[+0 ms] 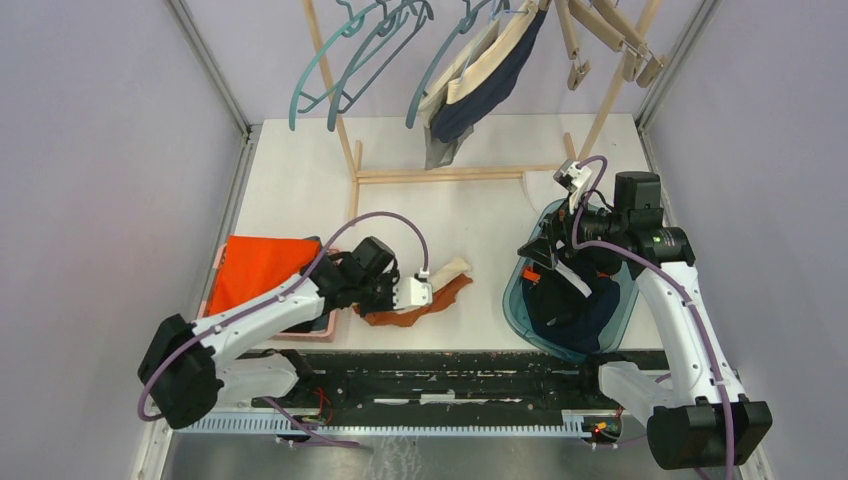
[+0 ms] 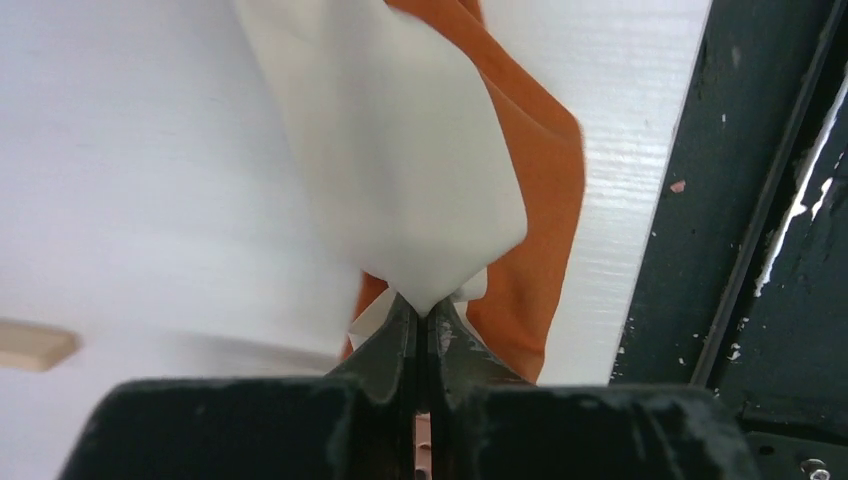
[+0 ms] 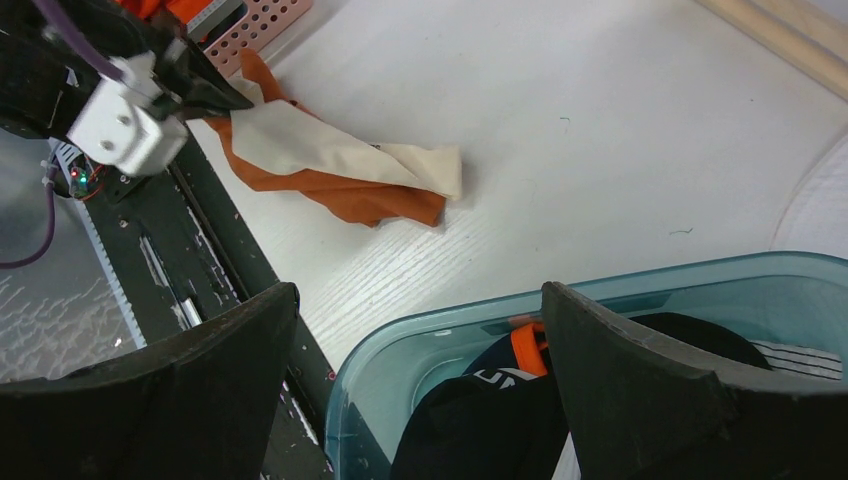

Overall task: Remove the underwear clipped to the hanger
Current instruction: Pick up the underwear from the center of the board.

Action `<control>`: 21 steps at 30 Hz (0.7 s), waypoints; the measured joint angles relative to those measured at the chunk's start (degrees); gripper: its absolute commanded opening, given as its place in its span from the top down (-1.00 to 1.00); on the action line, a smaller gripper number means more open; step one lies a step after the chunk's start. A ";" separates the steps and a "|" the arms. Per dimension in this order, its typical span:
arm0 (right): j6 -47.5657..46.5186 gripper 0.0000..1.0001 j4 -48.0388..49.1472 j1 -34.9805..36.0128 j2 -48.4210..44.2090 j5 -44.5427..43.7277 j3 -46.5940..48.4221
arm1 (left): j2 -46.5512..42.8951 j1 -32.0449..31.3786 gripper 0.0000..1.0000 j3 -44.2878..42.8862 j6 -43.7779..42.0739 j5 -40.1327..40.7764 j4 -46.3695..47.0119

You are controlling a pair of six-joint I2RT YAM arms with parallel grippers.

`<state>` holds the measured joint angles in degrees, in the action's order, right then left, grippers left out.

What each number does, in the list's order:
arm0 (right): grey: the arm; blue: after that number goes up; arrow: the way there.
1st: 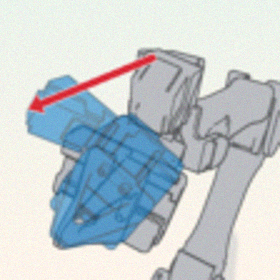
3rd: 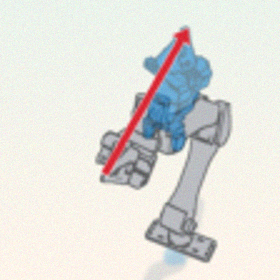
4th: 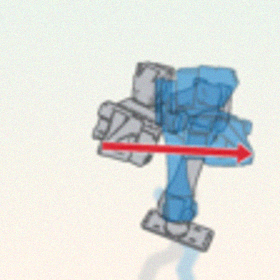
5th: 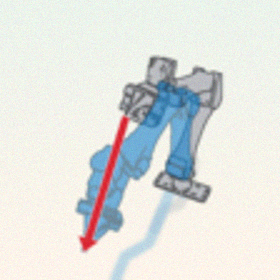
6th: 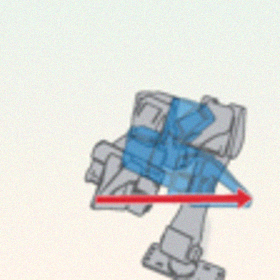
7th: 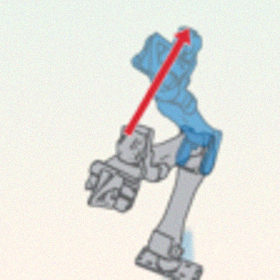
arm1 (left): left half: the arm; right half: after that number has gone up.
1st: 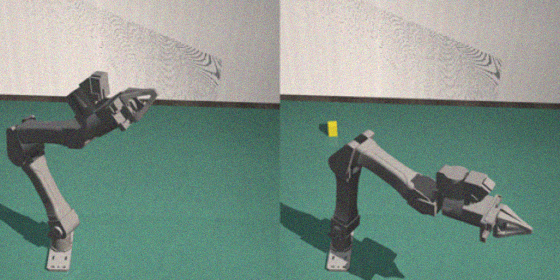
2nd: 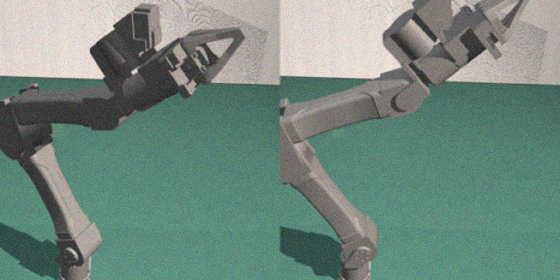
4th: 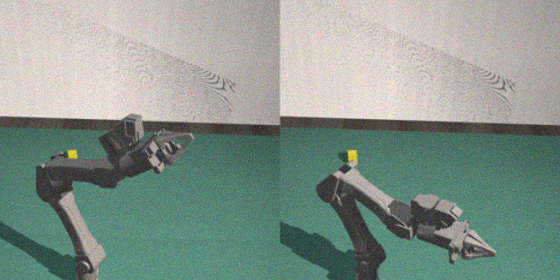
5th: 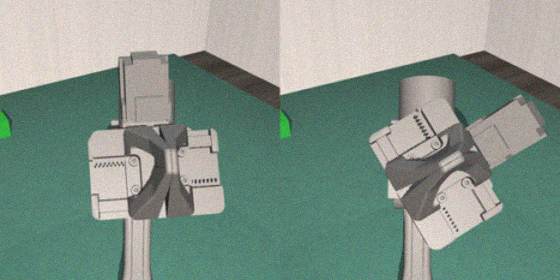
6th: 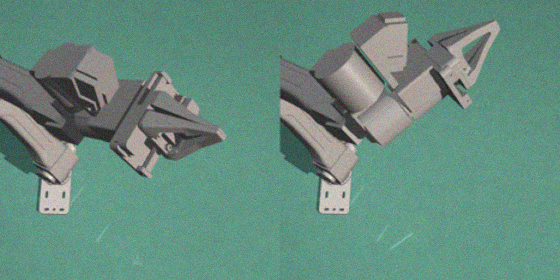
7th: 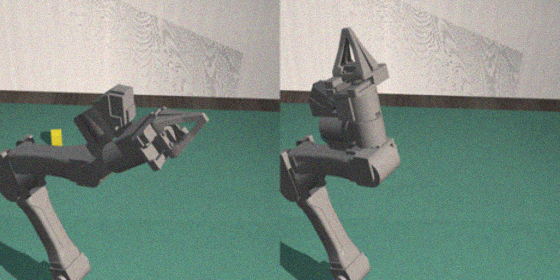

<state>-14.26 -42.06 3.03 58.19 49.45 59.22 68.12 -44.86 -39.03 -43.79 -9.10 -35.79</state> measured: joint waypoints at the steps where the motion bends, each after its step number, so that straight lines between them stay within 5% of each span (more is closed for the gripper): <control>1: 0.04 -1.00 0.02 0.00 0.00 0.00 0.00 | -1.03 0.00 0.94 -1.77 0.00 -0.11 -0.70; 9: -1.18 -1.00 0.39 2.93 0.00 1.46 0.00 | -7.58 -0.02 0.94 -18.36 0.07 -5.62 -2.16; 21: -2.05 -0.94 8.24 19.41 0.26 6.47 0.00 | -1.25 -0.02 0.94 -33.22 11.26 -23.39 3.23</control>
<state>-16.32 -33.82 22.44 58.46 55.92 59.22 66.87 -44.88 -72.25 -32.53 -32.49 -32.56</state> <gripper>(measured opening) 0.993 0.054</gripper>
